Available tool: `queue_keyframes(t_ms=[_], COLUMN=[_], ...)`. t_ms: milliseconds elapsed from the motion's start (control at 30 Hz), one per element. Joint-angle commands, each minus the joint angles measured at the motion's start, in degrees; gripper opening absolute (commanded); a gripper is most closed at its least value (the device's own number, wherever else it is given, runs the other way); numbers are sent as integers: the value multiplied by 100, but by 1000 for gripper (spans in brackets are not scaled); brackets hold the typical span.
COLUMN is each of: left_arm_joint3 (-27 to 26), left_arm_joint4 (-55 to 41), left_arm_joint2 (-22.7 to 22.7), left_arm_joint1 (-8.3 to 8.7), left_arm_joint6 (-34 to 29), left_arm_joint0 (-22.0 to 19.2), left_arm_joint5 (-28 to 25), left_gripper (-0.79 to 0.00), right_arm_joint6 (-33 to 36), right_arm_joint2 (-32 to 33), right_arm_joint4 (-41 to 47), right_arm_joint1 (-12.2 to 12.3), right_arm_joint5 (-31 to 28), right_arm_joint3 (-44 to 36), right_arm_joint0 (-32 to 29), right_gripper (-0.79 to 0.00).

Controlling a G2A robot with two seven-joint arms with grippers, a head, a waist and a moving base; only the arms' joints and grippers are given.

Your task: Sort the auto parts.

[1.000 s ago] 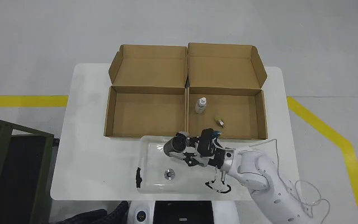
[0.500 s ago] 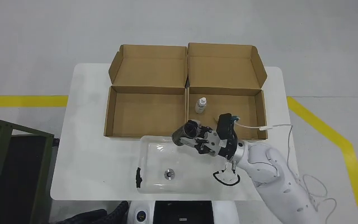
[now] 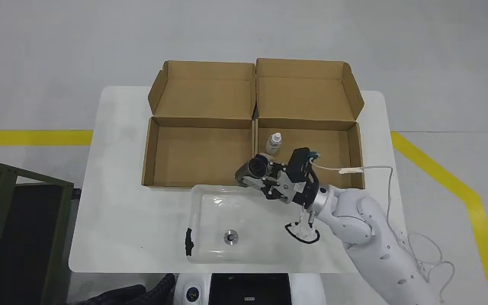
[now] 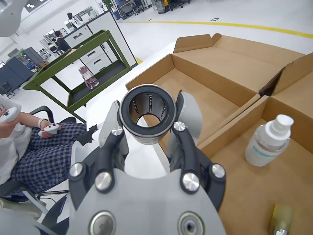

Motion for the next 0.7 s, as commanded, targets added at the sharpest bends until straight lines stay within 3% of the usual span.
queue_keyframes(t_ms=[0, 300, 667], left_arm_joint3=[0, 0, 0], left_arm_joint4=[0, 0, 0], left_arm_joint2=[0, 0, 0], left_arm_joint1=[0, 0, 0], left_arm_joint6=[0, 0, 0], left_arm_joint0=[0, 0, 0], left_arm_joint5=[0, 0, 0], left_gripper=[0, 0, 0], right_arm_joint6=[-44, -180, -124], right_arm_joint2=[-102, -679, -1346], right_arm_joint4=[-202, -1170, -1714], right_arm_joint1=[-27, -197, -476], right_arm_joint5=[117, 825, 1533], right_arm_joint3=[34, 326, 967], right_arm_joint0=[111, 670, 1417], right_gripper=[-785, -785, -785])
